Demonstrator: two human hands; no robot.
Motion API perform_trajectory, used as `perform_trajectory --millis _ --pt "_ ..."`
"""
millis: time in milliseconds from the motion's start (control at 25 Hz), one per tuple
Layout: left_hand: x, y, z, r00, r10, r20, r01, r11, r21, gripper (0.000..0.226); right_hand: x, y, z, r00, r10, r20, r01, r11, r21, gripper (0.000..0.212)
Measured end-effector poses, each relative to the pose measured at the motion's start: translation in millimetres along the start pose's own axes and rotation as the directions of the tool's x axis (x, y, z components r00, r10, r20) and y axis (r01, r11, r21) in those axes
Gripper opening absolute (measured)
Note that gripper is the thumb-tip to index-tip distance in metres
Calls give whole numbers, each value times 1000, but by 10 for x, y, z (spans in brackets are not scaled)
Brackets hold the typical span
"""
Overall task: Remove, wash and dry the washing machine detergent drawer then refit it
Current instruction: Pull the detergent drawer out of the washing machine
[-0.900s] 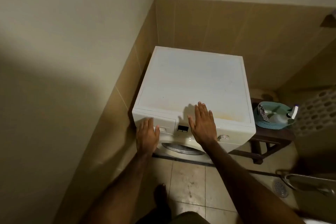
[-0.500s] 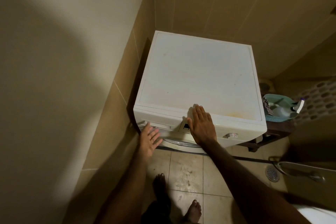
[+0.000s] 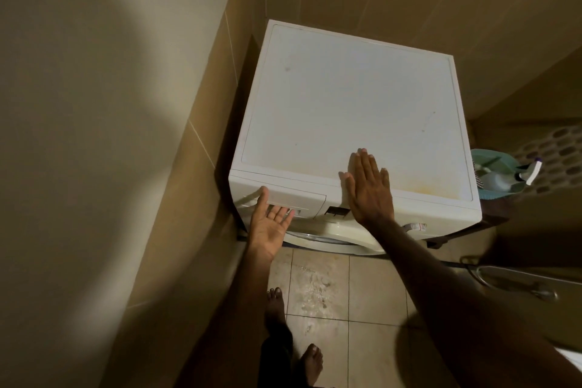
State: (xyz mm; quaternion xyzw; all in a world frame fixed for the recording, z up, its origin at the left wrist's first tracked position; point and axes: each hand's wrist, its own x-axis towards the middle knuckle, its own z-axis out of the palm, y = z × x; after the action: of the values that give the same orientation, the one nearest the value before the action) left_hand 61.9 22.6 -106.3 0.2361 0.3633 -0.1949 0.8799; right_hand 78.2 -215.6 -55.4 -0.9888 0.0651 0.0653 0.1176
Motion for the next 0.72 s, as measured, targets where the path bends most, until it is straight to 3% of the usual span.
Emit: perform_trajectory --millis 200,720 --pt "127 -86 -13 995 81 53 -79 997 -22 128 3 72 154 998 -24 -56 24 1000 -6 63" --pt "-198 -280 -401 983 148 108 -150 989 11 130 70 161 245 995 -59 -82 56 998 -37 67"
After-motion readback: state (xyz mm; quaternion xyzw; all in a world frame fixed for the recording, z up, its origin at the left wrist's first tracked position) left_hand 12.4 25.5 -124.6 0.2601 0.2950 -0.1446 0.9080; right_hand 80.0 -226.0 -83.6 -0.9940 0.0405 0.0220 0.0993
